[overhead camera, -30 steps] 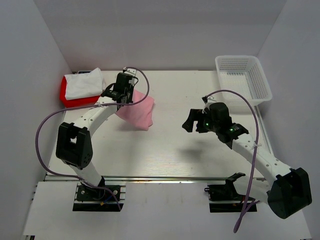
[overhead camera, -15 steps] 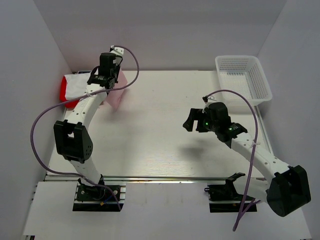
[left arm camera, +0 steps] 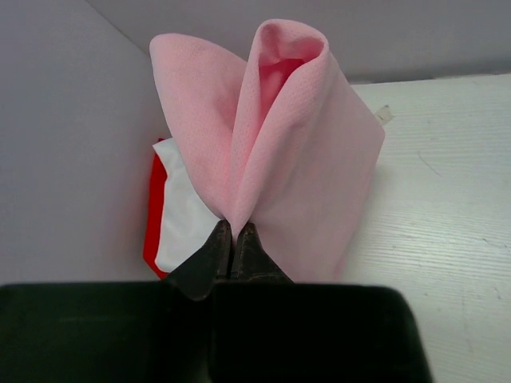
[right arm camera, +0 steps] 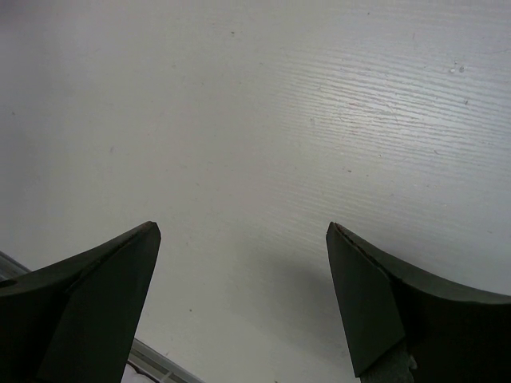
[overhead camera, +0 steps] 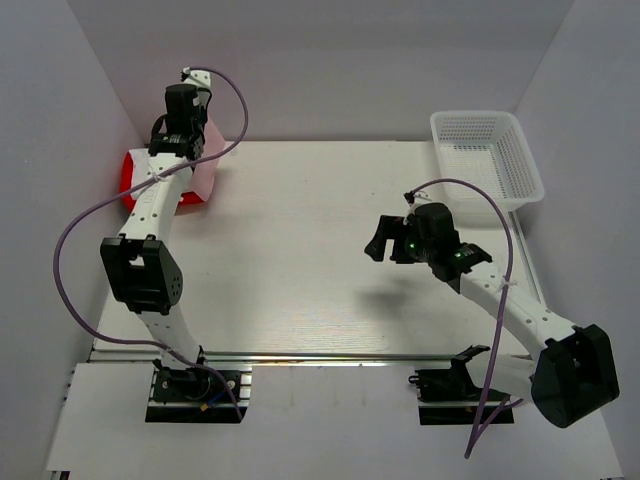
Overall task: Fold and stack the t-shirts
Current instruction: Put the neatly folded tshirt into the corner of the board with the left arm
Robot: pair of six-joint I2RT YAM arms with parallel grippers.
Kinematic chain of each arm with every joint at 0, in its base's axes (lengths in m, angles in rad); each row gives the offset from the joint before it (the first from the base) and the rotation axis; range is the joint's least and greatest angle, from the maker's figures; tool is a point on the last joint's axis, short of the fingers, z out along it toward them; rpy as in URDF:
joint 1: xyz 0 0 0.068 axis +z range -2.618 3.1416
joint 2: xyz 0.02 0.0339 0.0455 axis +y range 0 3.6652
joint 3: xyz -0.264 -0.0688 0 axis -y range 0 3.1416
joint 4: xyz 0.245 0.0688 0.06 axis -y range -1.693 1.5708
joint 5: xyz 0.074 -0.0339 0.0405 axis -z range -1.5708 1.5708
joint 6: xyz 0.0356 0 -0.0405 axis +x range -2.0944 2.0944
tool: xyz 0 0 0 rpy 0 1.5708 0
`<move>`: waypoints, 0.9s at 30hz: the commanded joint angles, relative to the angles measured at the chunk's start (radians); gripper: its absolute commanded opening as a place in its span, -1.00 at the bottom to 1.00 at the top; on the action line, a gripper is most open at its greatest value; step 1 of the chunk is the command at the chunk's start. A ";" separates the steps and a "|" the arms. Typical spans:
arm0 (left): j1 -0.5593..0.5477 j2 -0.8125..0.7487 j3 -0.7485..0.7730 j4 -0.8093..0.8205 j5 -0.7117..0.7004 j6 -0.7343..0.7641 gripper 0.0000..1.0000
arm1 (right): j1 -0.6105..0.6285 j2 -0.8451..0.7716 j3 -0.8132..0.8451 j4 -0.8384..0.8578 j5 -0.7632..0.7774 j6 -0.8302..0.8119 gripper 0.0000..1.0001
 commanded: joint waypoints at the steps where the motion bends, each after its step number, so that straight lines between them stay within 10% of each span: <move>1: 0.037 0.021 0.073 0.054 -0.036 0.003 -1.00 | -0.003 0.012 0.059 0.037 0.003 0.013 0.81; 27: 0.287 0.230 0.119 0.161 -0.056 -0.048 -1.00 | -0.007 0.124 0.145 -0.003 0.004 -0.005 0.81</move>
